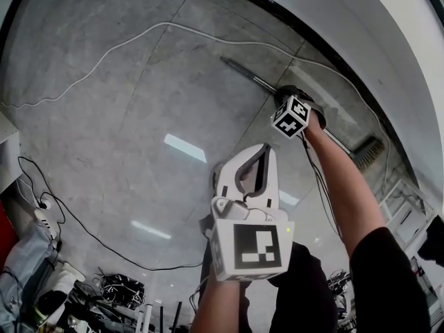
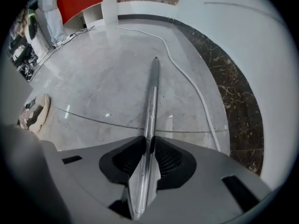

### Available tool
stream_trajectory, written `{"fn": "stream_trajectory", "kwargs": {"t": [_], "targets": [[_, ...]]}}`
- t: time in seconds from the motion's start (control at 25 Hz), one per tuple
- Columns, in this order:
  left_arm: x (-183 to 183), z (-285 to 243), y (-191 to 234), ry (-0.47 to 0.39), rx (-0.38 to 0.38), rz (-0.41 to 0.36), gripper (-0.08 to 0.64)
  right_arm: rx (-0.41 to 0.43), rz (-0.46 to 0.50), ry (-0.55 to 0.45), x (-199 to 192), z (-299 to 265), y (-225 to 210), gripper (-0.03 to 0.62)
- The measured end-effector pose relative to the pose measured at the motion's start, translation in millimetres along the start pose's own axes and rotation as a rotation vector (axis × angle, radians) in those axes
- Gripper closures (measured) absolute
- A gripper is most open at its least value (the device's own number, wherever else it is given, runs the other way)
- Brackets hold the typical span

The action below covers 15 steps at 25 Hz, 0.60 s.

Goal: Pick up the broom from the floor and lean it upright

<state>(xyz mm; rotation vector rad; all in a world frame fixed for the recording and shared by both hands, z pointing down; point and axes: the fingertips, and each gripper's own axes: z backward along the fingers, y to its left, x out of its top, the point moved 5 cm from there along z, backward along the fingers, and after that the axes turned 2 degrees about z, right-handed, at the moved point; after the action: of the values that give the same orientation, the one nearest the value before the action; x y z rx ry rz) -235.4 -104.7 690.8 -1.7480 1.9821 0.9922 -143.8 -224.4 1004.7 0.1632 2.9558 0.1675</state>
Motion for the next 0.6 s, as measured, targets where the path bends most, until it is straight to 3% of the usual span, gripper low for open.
{"fn": "stream_trajectory", "kwargs": {"t": [0.24,0.4,0.6], "targets": [[1,3,0,-0.014,0.022,0.017,0.554,0.041,-0.030,-0.049,6,19,5,0.518],[3,2,-9,-0.010,0.011,-0.011,0.554,0.042,-0.058,-0.098,8,42,7,0.518],[-2,7,-7,-0.035,0.048,0.061,0.554,0.021,-0.079,-0.170,12,84,5,0.518]]}}
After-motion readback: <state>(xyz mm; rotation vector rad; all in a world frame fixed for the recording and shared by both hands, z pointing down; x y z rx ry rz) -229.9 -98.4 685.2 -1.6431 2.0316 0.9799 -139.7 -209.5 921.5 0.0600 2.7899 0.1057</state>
